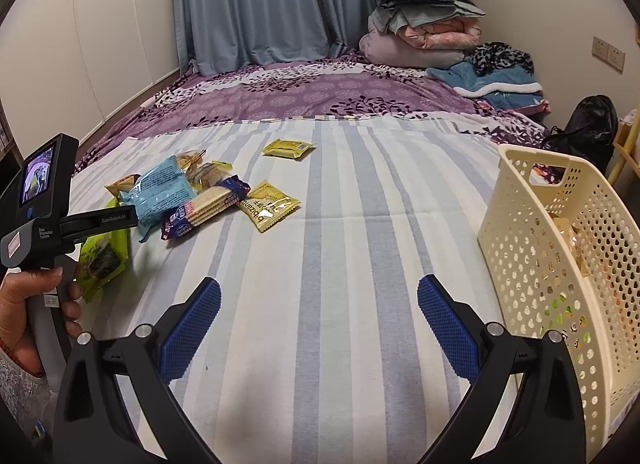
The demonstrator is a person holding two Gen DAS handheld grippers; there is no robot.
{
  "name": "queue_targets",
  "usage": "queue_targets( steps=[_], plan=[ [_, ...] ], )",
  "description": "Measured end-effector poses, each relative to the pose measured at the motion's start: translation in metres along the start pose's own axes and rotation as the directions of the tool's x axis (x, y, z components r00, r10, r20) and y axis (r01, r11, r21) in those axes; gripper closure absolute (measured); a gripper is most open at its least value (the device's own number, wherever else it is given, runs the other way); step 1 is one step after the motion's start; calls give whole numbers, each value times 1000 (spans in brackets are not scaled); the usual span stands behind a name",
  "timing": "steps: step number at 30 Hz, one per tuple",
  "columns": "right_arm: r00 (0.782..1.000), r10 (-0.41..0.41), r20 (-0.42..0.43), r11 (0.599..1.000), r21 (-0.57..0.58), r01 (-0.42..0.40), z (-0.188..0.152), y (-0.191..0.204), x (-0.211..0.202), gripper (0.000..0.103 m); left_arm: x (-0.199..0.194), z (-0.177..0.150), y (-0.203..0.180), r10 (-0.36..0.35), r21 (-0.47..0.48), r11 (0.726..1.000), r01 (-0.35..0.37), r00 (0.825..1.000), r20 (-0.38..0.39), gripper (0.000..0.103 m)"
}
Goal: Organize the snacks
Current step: 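Grasp the green seaweed bag with the left tool and lift it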
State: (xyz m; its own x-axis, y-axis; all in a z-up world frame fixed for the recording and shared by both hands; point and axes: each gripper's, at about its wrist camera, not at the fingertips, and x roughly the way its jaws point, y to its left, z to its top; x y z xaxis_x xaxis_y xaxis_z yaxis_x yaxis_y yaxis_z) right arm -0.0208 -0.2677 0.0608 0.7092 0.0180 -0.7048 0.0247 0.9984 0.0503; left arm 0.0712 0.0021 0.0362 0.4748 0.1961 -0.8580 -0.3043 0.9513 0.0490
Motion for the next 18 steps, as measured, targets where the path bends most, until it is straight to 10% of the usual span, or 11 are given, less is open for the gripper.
queue_targets(
  steps=[18],
  plan=[
    [998, 49, -45, 996, -71, -52, -1, 37, 14, 5, 9, -16, 79, -281, -163, 949, 269, 958, -55, 2]
  ],
)
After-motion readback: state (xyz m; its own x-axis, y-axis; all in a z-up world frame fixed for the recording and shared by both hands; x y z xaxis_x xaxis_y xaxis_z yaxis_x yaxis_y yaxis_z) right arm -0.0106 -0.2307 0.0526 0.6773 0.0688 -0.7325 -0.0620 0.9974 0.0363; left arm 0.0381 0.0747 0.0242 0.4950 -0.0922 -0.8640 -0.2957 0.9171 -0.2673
